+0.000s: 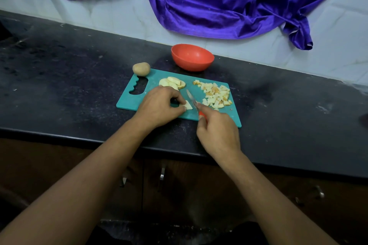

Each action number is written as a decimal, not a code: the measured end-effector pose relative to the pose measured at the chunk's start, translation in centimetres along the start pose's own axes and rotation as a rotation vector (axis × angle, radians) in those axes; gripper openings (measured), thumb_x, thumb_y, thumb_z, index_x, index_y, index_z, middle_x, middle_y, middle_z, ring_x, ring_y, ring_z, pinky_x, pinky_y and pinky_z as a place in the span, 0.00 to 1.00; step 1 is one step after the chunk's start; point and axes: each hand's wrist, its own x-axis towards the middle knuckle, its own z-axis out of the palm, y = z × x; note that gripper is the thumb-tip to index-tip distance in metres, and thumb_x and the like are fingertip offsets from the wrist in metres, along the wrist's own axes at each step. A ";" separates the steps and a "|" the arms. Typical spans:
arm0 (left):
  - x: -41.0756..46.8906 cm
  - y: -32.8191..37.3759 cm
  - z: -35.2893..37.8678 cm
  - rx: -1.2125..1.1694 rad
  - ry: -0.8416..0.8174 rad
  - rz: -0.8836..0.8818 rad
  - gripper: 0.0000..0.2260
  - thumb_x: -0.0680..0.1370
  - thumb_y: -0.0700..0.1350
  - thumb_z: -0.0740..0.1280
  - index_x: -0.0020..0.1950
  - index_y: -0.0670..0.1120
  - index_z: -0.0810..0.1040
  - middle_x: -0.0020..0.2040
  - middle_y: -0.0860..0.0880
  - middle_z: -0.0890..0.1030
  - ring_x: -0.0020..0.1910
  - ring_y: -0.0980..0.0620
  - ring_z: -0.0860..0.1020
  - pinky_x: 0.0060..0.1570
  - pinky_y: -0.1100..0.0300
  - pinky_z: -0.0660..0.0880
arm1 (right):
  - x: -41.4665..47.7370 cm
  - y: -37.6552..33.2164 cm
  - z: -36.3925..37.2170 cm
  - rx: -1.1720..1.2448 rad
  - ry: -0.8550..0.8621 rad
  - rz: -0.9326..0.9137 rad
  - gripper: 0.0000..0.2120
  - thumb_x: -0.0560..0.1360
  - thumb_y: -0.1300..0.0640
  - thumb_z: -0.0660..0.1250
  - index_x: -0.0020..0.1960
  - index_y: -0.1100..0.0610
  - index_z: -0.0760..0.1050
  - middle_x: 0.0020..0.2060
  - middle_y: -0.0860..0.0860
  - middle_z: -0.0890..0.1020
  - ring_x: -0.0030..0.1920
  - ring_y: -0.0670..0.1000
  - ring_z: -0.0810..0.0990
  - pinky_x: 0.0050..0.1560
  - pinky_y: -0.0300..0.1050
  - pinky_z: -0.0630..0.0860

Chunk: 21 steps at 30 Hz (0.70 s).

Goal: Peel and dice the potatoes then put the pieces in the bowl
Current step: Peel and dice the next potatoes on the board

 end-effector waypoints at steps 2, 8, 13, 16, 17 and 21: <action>0.0 -0.1 -0.1 -0.011 -0.004 -0.002 0.05 0.73 0.50 0.76 0.48 0.54 0.87 0.47 0.59 0.84 0.53 0.55 0.79 0.57 0.50 0.78 | -0.1 0.0 -0.1 0.008 0.002 -0.014 0.22 0.84 0.52 0.60 0.77 0.41 0.70 0.39 0.45 0.80 0.35 0.45 0.77 0.35 0.45 0.76; 0.0 0.0 0.0 -0.017 0.010 -0.003 0.03 0.74 0.49 0.76 0.46 0.55 0.87 0.46 0.60 0.84 0.52 0.55 0.80 0.56 0.49 0.78 | -0.5 -0.3 -0.2 -0.057 -0.008 -0.047 0.22 0.84 0.51 0.60 0.77 0.42 0.69 0.40 0.46 0.80 0.35 0.45 0.76 0.35 0.45 0.76; 0.1 -0.1 0.1 -0.008 0.015 -0.011 0.02 0.74 0.49 0.76 0.45 0.55 0.86 0.45 0.61 0.84 0.52 0.55 0.80 0.56 0.49 0.78 | -0.5 -0.5 -0.5 -0.120 -0.042 -0.078 0.23 0.84 0.51 0.59 0.79 0.43 0.67 0.41 0.47 0.80 0.38 0.46 0.77 0.38 0.47 0.79; 0.2 -0.3 0.3 -0.007 0.019 0.000 0.01 0.73 0.49 0.76 0.44 0.55 0.86 0.44 0.61 0.84 0.52 0.54 0.80 0.55 0.48 0.78 | -0.4 -0.5 -0.6 -0.200 -0.077 -0.108 0.24 0.85 0.51 0.57 0.81 0.45 0.63 0.43 0.48 0.80 0.41 0.48 0.78 0.41 0.49 0.79; 0.2 -0.3 0.3 -0.005 0.017 0.006 0.01 0.73 0.49 0.75 0.44 0.55 0.86 0.44 0.60 0.84 0.51 0.54 0.80 0.55 0.48 0.78 | -0.3 -0.5 -0.6 -0.242 -0.095 -0.122 0.25 0.85 0.51 0.57 0.81 0.45 0.62 0.45 0.49 0.80 0.43 0.49 0.78 0.42 0.50 0.78; 0.1 0.0 0.2 -0.009 0.014 0.010 0.01 0.73 0.48 0.76 0.44 0.55 0.86 0.44 0.61 0.84 0.51 0.55 0.80 0.55 0.49 0.78 | -0.1 -0.7 -0.4 -0.318 -0.136 -0.124 0.26 0.84 0.51 0.57 0.82 0.46 0.60 0.48 0.50 0.80 0.47 0.52 0.79 0.44 0.51 0.78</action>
